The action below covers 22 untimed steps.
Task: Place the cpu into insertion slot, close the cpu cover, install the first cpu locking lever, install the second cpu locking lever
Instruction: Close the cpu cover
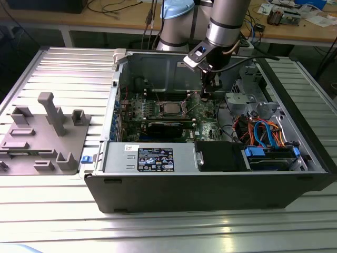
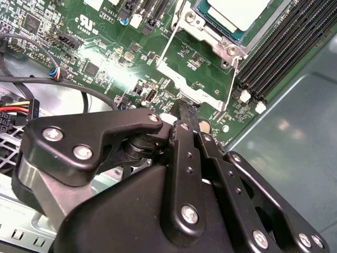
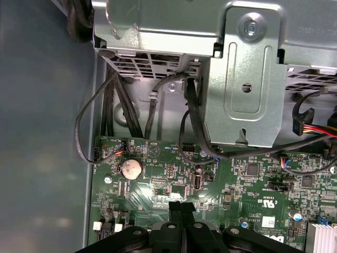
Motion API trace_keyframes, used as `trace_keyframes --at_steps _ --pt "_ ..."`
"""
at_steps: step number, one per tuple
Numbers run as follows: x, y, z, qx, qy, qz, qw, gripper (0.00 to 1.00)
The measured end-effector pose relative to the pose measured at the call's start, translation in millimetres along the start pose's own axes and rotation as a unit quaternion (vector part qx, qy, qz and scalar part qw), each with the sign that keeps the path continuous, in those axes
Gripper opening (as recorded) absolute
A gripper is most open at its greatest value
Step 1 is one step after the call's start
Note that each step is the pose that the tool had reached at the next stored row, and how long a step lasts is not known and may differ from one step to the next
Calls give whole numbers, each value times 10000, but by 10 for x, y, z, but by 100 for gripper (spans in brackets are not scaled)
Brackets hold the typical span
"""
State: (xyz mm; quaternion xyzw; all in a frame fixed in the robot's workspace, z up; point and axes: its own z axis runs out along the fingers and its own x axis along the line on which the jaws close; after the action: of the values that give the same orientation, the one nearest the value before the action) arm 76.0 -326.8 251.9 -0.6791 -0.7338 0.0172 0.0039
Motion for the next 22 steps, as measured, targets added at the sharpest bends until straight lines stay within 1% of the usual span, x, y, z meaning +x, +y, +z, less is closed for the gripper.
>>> trace_keyframes --at_steps 4,6,14,22 --pt "0 0 13 0 -1 0 10000 11" --pt "1 -5 44 0 0 0 10000 11" --pt "1 -5 57 0 0 0 10000 11" --pt "5 -47 62 0 0 1 10000 11"
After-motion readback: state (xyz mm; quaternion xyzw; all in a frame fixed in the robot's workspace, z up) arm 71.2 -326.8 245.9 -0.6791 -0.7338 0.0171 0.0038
